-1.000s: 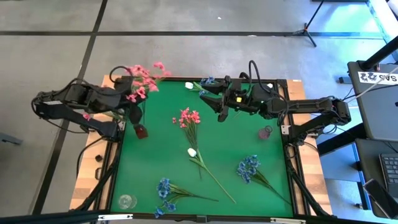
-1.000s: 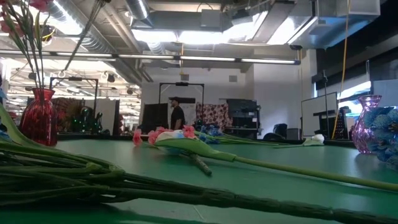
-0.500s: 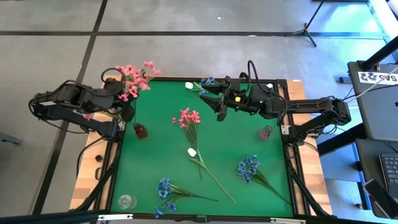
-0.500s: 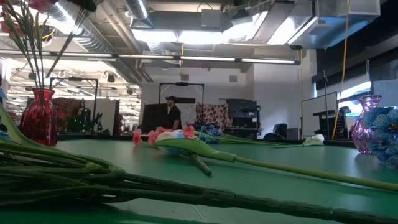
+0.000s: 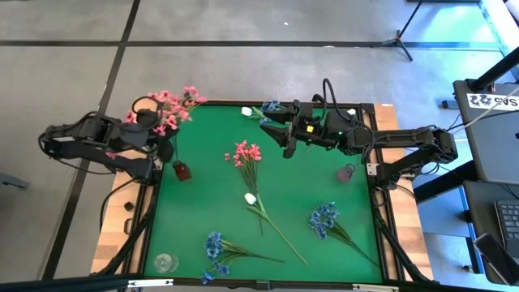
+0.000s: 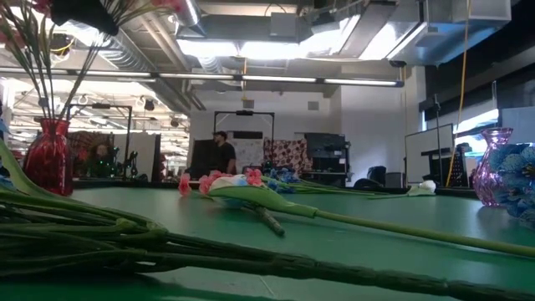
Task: Sort flowers into vase by color
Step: Put the left pink flower into the red vase
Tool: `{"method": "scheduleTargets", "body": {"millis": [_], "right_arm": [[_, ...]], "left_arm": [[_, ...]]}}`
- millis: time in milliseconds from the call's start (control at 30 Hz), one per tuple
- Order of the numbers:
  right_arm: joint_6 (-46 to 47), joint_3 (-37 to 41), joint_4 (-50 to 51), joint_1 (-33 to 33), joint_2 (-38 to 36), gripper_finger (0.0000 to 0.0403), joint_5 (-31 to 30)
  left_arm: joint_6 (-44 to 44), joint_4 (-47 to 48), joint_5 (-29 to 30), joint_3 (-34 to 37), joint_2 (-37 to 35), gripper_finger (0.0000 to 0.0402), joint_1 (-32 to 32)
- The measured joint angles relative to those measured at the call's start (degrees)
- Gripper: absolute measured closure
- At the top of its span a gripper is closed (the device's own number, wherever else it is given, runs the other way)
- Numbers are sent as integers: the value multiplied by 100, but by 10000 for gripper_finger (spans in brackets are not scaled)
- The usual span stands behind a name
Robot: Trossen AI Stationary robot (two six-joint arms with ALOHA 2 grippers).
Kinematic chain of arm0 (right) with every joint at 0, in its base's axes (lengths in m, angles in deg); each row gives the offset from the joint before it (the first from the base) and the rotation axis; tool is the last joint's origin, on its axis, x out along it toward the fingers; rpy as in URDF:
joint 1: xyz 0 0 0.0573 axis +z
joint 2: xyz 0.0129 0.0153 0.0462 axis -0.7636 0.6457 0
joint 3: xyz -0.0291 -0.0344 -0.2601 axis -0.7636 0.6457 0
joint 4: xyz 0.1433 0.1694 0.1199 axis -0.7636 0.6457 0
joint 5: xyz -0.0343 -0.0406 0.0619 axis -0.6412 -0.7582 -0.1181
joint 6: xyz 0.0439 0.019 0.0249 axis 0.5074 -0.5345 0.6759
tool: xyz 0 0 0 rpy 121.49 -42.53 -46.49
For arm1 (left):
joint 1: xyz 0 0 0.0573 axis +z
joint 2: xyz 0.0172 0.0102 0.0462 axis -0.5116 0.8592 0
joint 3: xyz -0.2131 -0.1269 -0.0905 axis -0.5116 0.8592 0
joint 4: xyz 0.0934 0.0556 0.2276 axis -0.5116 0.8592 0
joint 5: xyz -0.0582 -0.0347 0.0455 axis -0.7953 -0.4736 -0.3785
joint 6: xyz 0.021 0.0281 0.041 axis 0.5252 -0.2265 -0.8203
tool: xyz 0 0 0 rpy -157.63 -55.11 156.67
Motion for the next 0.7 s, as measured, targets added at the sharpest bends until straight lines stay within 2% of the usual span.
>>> {"method": "scheduleTargets", "body": {"millis": [233, 467, 567, 700], "right_arm": [[33, 0, 46, 0, 2, 165, -2], [107, 0, 153, 0, 2, 165, 0], [107, 0, 173, 0, 2, 165, 36], [105, 0, 211, 0, 2, 165, 106]], "left_arm": [[14, 189, -700, 0, -125, 391, 0], [218, 505, -920, 0, -127, 391, 0], [371, 643, -1111, 0, -127, 375, 1], [590, 728, -1504, 2, -125, 332, 0]]}}
